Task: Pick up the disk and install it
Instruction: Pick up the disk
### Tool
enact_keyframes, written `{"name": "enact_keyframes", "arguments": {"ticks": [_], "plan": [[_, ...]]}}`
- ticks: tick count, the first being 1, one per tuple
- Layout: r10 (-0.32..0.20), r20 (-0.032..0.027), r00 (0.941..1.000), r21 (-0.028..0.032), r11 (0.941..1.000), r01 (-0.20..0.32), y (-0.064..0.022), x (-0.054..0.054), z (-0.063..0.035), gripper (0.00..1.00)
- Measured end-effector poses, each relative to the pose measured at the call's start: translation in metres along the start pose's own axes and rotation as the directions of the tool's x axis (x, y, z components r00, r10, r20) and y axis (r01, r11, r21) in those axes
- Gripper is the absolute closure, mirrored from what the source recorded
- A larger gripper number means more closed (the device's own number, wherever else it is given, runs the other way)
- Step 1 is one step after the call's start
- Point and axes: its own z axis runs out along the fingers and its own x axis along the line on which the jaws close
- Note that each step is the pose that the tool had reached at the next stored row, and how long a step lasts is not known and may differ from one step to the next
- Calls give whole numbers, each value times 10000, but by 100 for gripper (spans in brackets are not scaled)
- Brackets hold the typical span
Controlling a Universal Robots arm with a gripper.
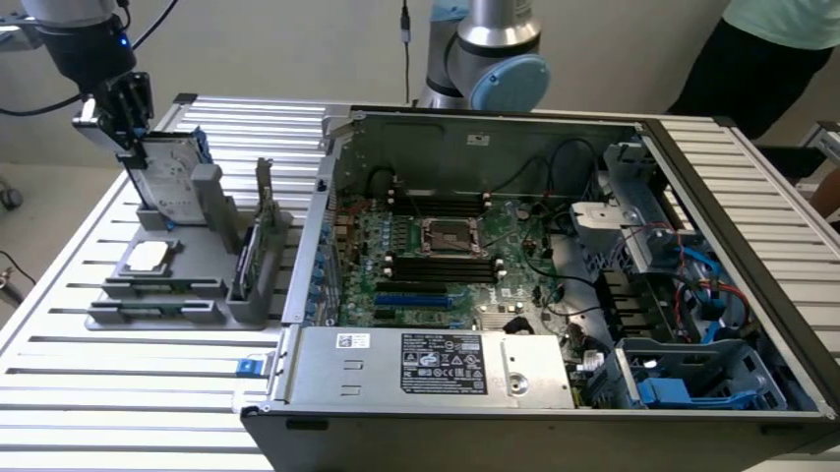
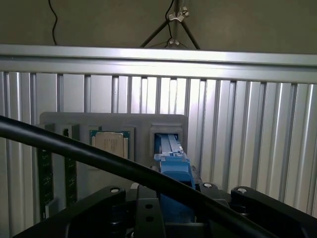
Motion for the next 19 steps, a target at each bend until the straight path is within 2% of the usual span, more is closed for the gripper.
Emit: {"name": "enact_keyframes", "arguments": {"ticks": [12,19], "plan": [[0,-2,10000,10,10000,0,0,0,-2,67],[0,-3,10000,7,10000,0,1,3,-49,67]]}}
